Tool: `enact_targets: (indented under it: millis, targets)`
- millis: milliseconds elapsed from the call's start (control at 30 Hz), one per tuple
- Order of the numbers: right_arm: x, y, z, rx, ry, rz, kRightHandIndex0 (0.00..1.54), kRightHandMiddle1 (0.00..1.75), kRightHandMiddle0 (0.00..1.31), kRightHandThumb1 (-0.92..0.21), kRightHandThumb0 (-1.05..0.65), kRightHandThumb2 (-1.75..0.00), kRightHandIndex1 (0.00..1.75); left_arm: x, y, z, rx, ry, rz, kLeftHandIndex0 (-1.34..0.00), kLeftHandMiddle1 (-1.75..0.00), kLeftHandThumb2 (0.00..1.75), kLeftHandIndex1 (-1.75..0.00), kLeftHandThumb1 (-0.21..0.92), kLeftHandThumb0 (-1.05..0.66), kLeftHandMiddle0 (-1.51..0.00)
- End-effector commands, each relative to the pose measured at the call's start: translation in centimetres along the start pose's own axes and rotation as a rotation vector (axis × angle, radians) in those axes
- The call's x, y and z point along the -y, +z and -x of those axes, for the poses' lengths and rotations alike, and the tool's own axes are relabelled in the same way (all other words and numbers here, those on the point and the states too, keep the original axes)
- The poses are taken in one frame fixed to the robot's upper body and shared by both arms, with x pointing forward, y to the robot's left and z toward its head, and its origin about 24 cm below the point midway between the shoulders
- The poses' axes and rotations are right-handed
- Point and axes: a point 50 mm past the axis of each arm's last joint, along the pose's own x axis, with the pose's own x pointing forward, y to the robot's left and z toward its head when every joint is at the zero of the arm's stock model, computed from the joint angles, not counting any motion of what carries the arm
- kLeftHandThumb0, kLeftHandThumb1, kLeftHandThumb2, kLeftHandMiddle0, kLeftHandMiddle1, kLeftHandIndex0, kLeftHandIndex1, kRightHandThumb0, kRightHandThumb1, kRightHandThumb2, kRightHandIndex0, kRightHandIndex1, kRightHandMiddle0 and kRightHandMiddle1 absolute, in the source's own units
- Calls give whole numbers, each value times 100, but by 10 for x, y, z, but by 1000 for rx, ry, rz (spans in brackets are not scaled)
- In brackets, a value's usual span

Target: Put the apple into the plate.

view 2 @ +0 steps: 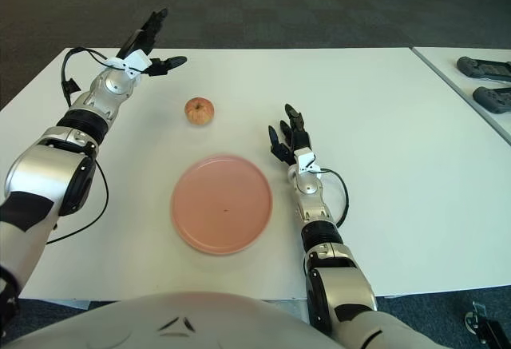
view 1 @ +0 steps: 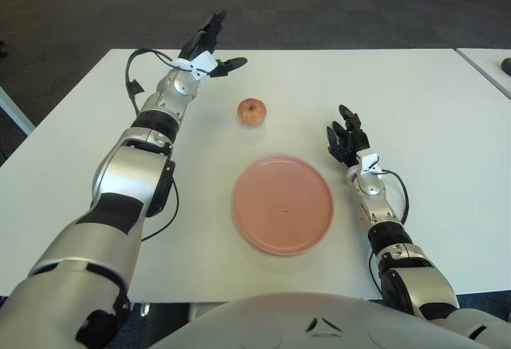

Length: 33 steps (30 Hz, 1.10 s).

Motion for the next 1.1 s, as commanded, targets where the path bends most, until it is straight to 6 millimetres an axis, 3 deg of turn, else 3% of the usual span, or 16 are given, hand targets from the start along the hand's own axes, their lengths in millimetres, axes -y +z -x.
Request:
enact_targets:
  millis: [0,433,1067]
  targets:
    - [-1,-30,16,-149,11,9,19,32,0,-92,-60,-60,1,2,9,-7,1,-41,-52,0,0,13,0,86,-105,0]
    - [-3,-31,15,-158,2,7,20,32,0,-92,-61,-61,1,27,17,-9,-9,-137,-9,0,0,10,0,84,-105,0]
    - [-5,-31,14,-157,-9,13,21,33,0,-92,-62,-56,1,44,22,-11,-56,-275,-36,0,0,10,0,87,-105,0]
